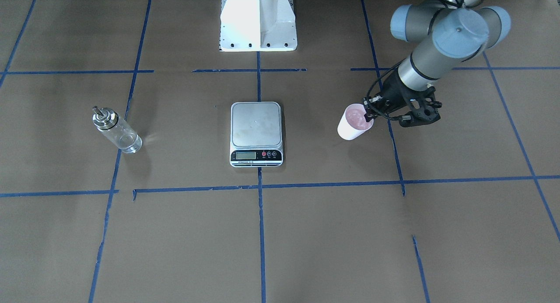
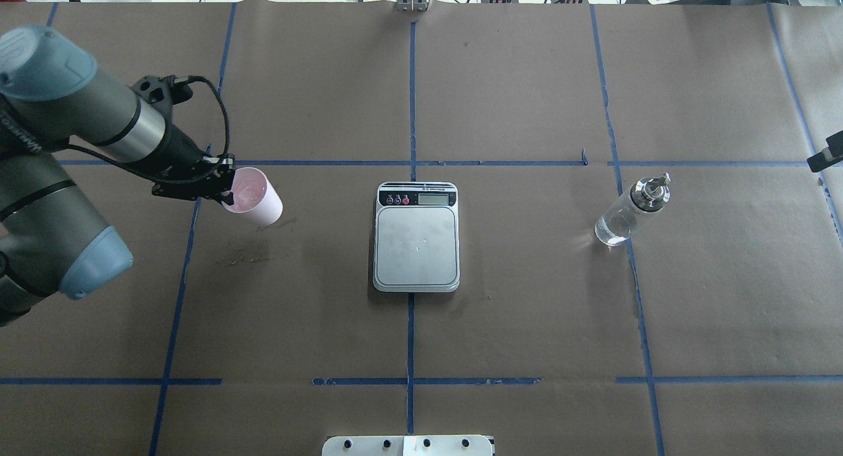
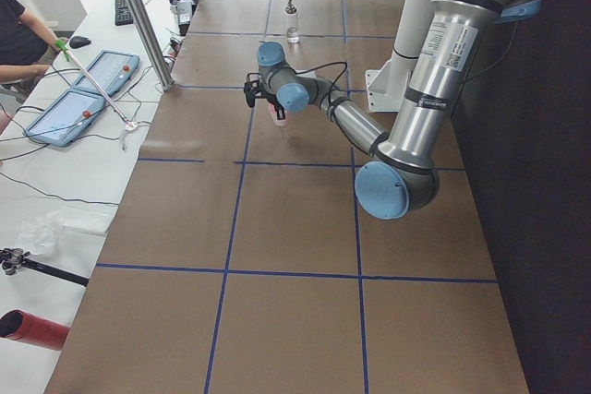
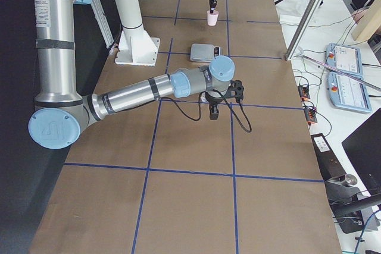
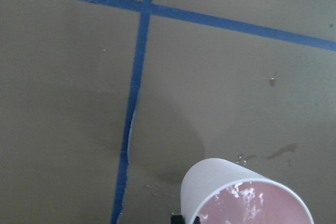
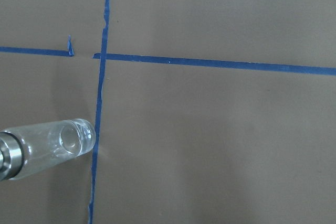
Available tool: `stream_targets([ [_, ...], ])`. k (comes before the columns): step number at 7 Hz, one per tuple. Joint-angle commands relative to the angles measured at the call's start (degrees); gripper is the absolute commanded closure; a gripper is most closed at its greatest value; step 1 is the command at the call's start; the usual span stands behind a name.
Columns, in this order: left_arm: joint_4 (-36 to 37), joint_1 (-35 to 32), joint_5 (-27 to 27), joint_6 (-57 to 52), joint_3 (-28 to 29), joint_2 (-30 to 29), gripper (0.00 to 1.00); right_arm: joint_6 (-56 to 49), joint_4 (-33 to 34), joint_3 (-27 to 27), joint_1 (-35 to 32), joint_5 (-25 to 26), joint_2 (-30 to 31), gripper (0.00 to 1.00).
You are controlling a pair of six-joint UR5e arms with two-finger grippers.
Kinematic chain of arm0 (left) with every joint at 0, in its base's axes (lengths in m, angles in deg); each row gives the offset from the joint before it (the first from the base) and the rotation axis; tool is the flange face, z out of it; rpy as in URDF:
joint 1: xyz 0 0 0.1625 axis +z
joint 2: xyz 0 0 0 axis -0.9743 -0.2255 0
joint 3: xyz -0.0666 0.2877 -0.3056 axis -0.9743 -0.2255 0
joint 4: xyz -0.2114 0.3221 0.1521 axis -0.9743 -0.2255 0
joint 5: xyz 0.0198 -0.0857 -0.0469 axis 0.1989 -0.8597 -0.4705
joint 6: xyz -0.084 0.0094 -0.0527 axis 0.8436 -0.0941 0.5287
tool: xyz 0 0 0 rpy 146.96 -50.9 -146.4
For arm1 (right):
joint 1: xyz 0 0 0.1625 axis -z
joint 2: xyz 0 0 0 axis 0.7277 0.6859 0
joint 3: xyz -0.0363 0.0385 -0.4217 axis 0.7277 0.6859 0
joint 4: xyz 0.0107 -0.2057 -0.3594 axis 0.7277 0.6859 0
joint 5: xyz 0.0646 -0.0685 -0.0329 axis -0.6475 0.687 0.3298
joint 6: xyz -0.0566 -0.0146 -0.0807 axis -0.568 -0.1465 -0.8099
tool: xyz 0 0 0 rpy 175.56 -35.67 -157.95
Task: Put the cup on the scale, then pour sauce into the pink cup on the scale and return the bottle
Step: 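Reach the left gripper to the pink cup, grasp and lift it, then carry the pink cup with the left gripper and set it on the scale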
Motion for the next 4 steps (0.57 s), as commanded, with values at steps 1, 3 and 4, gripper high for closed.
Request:
stream_targets([
  [1, 3.04, 4.01, 3.91, 6.43, 0.60, -9.13, 1.00, 9.45, -7.42, -0.42, 2.36, 0.01, 0.17, 0.00],
  [3, 3.13, 9.79, 9.88, 6.62, 4.62, -15.82, 1.00, 15.60, -11.82, -0.68, 4.46, -0.08, 0.17, 0.00],
  [4, 3.05, 12.79, 14.01, 7.67, 5.86, -16.46, 1.00, 18.07, -14.10, -0.68, 5.17, -0.08, 0.52, 0.00],
])
